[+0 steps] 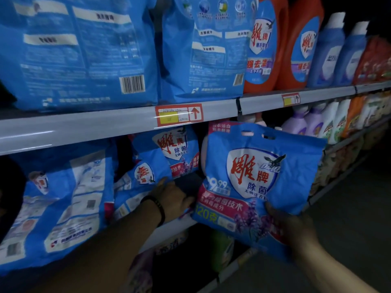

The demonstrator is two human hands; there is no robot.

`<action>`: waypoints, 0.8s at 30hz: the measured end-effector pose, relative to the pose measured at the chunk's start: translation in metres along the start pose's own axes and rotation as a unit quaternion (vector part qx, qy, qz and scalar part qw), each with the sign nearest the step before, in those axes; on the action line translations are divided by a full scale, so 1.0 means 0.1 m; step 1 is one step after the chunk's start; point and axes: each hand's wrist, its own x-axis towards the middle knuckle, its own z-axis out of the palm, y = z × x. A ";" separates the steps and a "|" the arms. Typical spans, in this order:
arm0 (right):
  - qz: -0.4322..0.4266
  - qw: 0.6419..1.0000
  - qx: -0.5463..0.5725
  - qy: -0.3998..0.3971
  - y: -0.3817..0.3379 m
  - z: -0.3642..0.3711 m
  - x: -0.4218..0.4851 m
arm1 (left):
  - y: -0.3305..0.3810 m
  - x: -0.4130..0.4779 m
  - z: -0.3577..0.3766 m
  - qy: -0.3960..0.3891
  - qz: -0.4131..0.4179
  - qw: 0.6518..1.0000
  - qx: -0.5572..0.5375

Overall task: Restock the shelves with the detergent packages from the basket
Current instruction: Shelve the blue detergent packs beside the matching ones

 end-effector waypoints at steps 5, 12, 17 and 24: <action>-0.007 1.000 -0.004 -0.013 -0.08 0.15 0.20 | -0.22 -0.27 0.06 0.012 -0.032 0.998 0.057; 0.004 0.997 -0.001 -0.082 -0.11 0.73 0.10 | -0.50 -0.69 0.01 0.017 -0.093 0.995 -0.044; 0.017 0.991 -0.030 -0.131 -0.02 1.11 0.22 | -0.61 -0.71 -0.04 0.014 -0.142 0.975 -0.167; -0.012 0.977 -0.080 -0.195 0.03 1.57 0.46 | -0.97 -0.90 0.00 0.039 -0.232 0.968 -0.092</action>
